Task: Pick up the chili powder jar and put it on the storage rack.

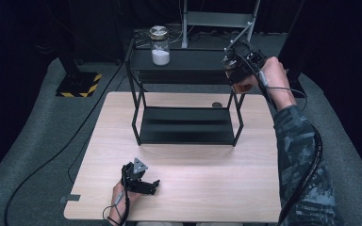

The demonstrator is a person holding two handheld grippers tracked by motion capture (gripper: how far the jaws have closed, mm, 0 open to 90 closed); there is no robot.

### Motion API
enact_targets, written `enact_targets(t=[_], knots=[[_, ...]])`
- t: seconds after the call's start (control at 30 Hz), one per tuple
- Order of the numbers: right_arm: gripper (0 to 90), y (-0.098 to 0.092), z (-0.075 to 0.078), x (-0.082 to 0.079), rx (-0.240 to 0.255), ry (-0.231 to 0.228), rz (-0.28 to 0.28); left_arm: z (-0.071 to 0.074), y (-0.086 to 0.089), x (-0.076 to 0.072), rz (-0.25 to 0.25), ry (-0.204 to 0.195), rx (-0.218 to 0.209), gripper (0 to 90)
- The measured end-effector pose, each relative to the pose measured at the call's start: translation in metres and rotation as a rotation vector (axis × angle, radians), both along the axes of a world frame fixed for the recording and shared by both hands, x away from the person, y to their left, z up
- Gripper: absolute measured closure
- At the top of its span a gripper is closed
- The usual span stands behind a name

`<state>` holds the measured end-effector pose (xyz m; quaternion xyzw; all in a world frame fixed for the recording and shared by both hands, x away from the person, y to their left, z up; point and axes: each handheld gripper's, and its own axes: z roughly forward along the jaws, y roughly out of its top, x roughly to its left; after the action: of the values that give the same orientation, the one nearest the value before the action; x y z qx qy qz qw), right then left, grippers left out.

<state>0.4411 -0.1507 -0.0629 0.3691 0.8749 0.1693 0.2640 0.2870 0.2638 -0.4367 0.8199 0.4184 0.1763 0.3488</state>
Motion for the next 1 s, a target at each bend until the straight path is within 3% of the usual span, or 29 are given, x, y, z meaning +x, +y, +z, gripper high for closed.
enact_targets(t=[1.0], knots=[[30.9,-0.009,0.011,-0.004,0.134,-0.130,-0.050,0.000,0.000,0.000,0.000,0.000,0.000,0.0]])
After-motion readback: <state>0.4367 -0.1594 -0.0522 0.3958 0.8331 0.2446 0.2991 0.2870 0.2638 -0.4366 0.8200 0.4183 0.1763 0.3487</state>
